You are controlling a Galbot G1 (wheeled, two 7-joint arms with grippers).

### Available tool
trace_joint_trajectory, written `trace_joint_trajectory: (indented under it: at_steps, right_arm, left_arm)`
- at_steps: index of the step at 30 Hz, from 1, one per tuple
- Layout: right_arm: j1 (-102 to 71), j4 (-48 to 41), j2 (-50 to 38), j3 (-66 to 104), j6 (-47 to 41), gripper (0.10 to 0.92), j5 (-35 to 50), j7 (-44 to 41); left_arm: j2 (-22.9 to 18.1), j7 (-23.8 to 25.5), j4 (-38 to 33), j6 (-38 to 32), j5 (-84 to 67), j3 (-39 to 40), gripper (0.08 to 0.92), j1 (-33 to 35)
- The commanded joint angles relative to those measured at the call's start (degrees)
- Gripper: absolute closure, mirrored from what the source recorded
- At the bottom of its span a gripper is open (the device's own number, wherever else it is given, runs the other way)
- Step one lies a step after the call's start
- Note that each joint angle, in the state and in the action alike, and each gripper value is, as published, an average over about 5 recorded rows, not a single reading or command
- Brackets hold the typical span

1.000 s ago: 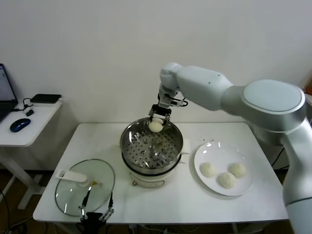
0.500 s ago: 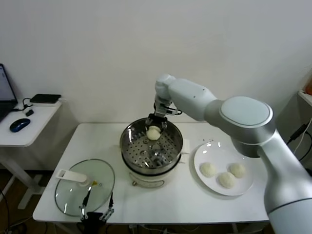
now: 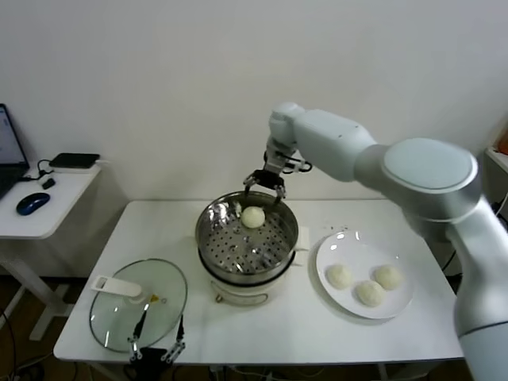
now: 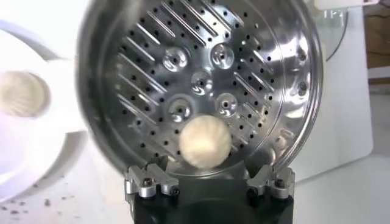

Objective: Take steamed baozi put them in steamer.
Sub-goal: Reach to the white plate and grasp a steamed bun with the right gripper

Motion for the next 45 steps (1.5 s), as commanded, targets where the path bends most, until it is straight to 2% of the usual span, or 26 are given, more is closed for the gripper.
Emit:
trace_joint_trajectory:
  at_steps: [1, 7, 13, 26, 45]
  right_arm:
    - [13.8, 20.4, -16.89, -17.12, -37.9, 0.203, 23.85, -1.8]
    - [16.6, 31.67, -24.42, -21.73, -54.71, 0.203, 31.3, 1.88]
    - [15.53, 36.88, -27.91, -22.73, -62.06, 0.203, 31.41, 5.35]
    - [5.72, 39.61, -31.03, -17.45, -67.12, 0.203, 27.31, 9.71]
    - [-9.46, 32.47, -31.44, -8.23, -67.29, 0.203, 16.77, 12.42]
  left_arm:
    - [-2.8, 0.01, -0.25, -0.09, 0.08, 0.09, 0.177, 0.2]
    - [-2.8, 0.11, -0.57, -0.04, 0.07, 0.24, 0.177, 0.27]
    - [-2.8, 0.19, -0.46, 0.03, 0.01, 0.34, 0.177, 0.13]
    - [-2.8, 0.26, 0.64, -0.11, -0.05, 0.28, 0.177, -0.44]
    - [-2.8, 0.24, 2.01, -0.31, 0.35, -0.13, 0.177, -0.62]
